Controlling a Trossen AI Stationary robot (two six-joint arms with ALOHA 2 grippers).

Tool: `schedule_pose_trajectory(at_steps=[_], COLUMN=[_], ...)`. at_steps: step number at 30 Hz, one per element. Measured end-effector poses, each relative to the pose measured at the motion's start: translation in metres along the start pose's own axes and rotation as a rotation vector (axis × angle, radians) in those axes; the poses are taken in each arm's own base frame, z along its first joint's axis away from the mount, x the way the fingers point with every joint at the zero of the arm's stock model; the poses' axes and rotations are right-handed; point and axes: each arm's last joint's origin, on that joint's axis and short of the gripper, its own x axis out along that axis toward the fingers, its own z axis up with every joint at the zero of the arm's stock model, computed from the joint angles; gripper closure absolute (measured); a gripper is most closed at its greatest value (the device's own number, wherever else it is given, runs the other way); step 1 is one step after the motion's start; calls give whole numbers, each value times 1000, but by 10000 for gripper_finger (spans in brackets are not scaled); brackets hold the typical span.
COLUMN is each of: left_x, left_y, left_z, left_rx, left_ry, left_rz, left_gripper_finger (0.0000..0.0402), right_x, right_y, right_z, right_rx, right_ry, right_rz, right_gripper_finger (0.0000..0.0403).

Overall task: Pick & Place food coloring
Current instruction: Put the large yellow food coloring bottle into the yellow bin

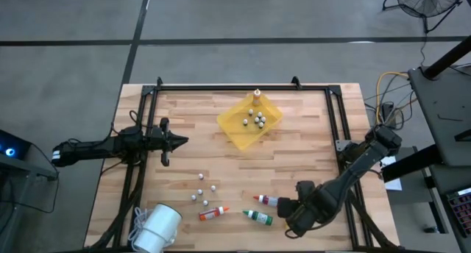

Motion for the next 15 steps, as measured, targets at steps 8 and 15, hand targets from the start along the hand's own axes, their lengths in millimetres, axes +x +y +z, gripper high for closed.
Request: schedule_pose_trajectory(at_steps=[8,15], left_x=[0,0], left_y=[0,0], left_z=[0,0], left_rx=[0,0], left_ry=[0,0], left_rz=[0,-1], left_gripper_finger=[402,402], right_x=[1,1], right_y=[-5,-5], right_z=[5,6], right_rx=[2,-1], right_ry=[-34,-38], right_rz=[-68,-70], right_gripper_finger=[296,296])
